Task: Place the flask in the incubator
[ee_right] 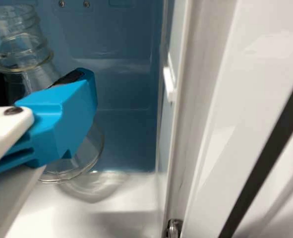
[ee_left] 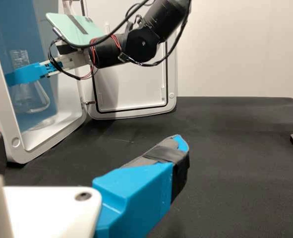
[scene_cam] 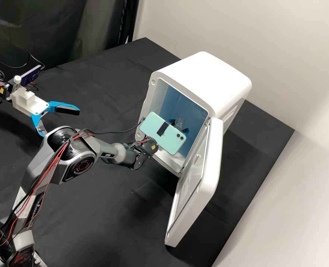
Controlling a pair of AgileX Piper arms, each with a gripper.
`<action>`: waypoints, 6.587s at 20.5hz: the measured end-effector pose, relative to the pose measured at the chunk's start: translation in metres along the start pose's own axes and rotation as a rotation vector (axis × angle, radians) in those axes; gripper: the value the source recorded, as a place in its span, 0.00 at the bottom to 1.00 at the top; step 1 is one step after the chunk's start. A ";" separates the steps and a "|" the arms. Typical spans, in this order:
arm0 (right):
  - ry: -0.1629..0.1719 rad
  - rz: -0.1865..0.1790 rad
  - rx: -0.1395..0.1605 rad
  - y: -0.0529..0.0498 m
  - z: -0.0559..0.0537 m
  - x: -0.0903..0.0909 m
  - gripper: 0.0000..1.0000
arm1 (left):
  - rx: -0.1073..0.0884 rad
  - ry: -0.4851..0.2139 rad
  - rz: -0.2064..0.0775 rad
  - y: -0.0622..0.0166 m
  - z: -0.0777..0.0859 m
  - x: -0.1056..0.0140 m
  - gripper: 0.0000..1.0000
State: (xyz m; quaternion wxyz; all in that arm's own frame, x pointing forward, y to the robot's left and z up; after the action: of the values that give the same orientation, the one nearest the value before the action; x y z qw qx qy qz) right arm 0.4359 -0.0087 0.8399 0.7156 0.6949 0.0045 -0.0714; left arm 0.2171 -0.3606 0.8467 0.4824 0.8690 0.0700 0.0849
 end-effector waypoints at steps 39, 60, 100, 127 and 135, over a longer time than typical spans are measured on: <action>0.110 -0.015 -0.060 -0.044 0.011 -0.016 0.00 | 0.001 0.000 0.002 0.0005 0.000 -0.001 1.00; 0.088 -0.026 -0.087 -0.056 0.010 0.033 0.00 | 0.001 0.000 0.002 0.0005 0.000 -0.001 1.00; 0.037 0.050 -0.066 -0.037 0.049 0.055 1.00 | 0.001 0.000 0.002 0.0005 0.000 -0.001 1.00; -0.071 -0.050 -0.037 -0.046 0.069 0.055 1.00 | 0.001 0.000 0.002 0.0005 0.000 -0.001 1.00; -0.071 -0.050 -0.030 -0.046 0.069 0.055 1.00 | 0.001 0.000 0.002 0.0005 0.000 -0.001 1.00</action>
State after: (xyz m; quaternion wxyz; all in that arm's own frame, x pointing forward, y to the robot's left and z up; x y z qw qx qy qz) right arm 0.4793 -0.0842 0.7907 0.7236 0.6808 -0.0025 -0.1139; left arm 0.2161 -0.3614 0.8469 0.4821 0.8693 0.0689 0.0853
